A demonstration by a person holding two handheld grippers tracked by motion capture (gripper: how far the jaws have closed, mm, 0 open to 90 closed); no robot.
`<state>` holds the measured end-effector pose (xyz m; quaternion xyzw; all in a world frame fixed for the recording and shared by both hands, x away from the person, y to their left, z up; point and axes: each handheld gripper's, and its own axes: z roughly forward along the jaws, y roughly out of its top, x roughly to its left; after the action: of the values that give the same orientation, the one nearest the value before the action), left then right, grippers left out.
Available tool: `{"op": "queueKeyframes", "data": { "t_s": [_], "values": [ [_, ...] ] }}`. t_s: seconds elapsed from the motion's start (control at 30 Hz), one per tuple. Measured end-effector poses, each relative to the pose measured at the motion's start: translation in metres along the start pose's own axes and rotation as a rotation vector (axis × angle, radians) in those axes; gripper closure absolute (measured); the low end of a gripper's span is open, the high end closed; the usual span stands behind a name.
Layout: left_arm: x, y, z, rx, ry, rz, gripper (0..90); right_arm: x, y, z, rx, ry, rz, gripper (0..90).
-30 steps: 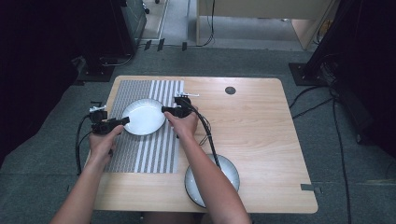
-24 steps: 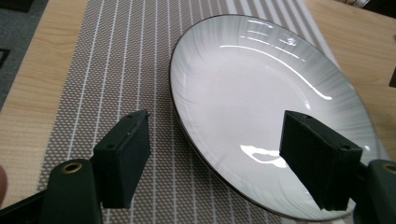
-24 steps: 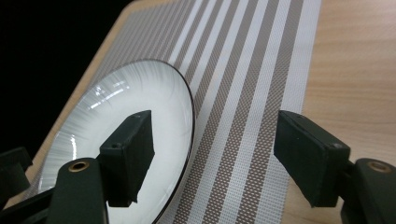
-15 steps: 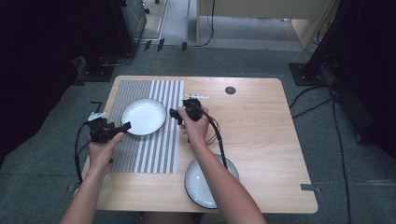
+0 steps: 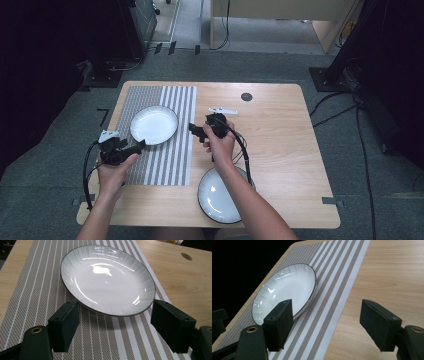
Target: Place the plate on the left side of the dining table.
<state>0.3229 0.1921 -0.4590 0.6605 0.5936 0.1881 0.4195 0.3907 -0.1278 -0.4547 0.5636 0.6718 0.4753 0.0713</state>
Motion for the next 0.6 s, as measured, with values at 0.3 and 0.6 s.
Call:
{"op": "queueKeyframes", "data": {
  "t_s": [0.3, 0.6],
  "values": [
    [-0.011, -0.02, -0.014, -0.005, -0.007, 0.006, 23.0, -0.007, -0.016, -0.024, -0.012, 0.004, -0.017, 26.8],
    [-0.018, -0.041, -0.029, 0.002, 0.021, 0.048, 23.0, -0.015, -0.032, -0.053, -0.024, 0.01, -0.03, 26.2]
  ]
}}
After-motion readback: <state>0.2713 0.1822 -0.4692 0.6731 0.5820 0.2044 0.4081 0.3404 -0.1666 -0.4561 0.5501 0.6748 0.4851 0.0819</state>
